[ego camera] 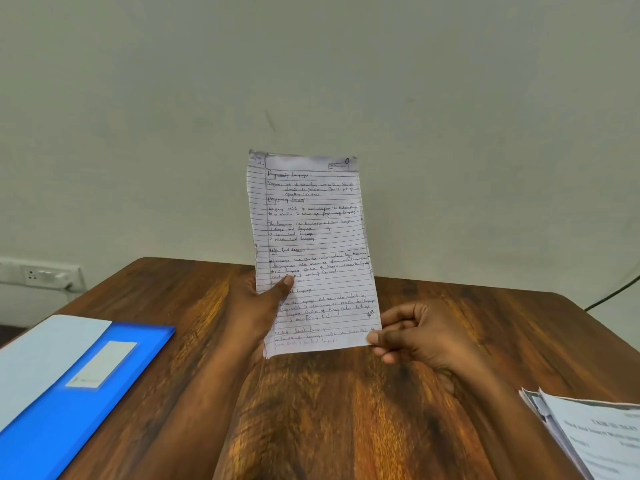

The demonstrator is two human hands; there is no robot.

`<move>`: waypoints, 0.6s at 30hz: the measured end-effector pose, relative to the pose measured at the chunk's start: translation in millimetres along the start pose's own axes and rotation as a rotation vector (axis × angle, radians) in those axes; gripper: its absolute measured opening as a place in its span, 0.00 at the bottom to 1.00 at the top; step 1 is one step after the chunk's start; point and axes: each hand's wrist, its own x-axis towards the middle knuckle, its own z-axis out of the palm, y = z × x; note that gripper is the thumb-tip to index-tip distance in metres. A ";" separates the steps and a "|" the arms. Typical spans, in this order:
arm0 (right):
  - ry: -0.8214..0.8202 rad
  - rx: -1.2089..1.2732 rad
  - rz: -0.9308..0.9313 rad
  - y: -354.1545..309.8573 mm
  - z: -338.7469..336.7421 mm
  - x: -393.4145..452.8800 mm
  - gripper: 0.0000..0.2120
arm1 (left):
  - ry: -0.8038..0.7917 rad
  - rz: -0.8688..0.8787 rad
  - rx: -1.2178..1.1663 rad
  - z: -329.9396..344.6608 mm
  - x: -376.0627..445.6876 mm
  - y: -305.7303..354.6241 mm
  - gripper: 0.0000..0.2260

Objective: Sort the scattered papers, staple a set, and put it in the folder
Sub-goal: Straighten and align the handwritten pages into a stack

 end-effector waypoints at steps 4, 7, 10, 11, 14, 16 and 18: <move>-0.017 0.002 0.030 -0.5 -3.7 0.9 0.11 | -0.018 -0.020 -0.008 -1.2 2.6 -1.1 0.06; -0.039 0.038 0.058 -3.2 -6.5 -0.1 0.10 | -0.023 -0.016 0.005 -1.9 4.3 -2.5 0.07; -0.056 0.050 0.050 -5.2 -7.1 -2.1 0.09 | -0.025 -0.011 0.002 -1.4 3.5 -1.8 0.07; -0.059 0.048 0.044 -5.3 -7.5 -2.7 0.08 | -0.023 -0.013 0.000 -0.9 2.8 -1.2 0.07; -0.065 0.040 0.044 -5.5 -8.2 -3.6 0.10 | -0.023 -0.009 0.000 -0.3 1.1 0.8 0.06; -0.068 0.024 0.046 -6.0 -8.7 -3.3 0.11 | -0.025 -0.002 0.002 -0.3 0.7 1.3 0.06; -0.086 0.010 0.040 -7.5 -9.5 -3.5 0.10 | -0.020 0.005 0.007 -0.4 0.8 1.2 0.05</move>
